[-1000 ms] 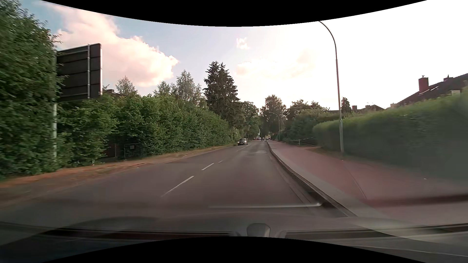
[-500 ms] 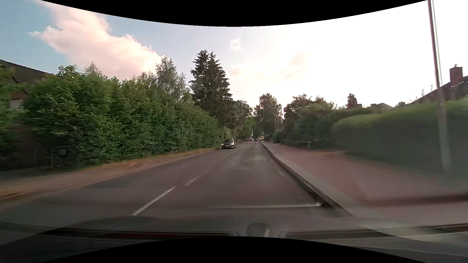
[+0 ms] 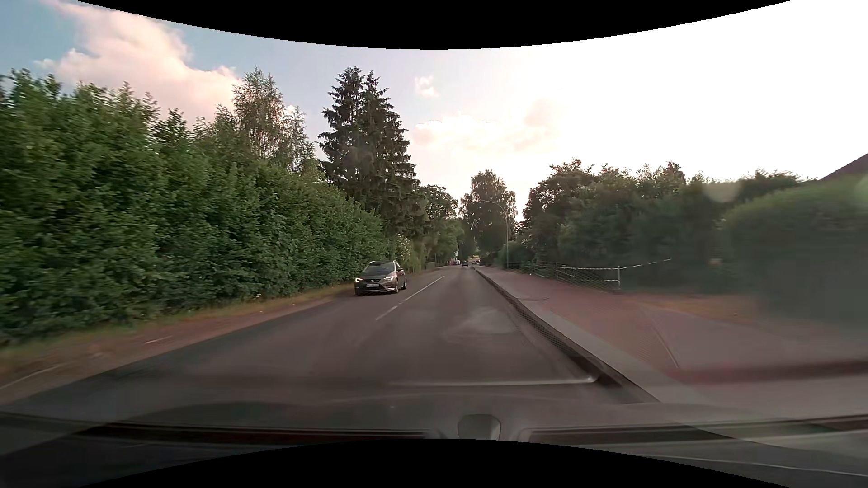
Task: Follow the waypoints while adhering to traffic rules and regulations
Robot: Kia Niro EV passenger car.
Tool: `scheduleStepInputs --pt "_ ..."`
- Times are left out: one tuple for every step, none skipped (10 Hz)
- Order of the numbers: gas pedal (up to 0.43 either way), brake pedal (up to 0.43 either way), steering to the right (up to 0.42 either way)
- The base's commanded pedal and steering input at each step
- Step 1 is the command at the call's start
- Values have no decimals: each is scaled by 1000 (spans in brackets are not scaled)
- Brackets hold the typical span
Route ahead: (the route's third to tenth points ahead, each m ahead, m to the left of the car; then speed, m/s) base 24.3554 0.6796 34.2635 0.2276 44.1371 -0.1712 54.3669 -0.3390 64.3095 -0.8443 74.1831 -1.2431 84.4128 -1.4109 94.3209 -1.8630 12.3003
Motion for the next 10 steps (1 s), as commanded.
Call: scheduleStepInputs --pt "138 0 19" --pt "138 0 18" --pt "138 0 16" --pt "150 0 16" --pt "157 0 13" --pt "157 0 10" --pt "157 0 11" --pt "157 0 11" --pt "157 0 10" --pt "157 0 9"
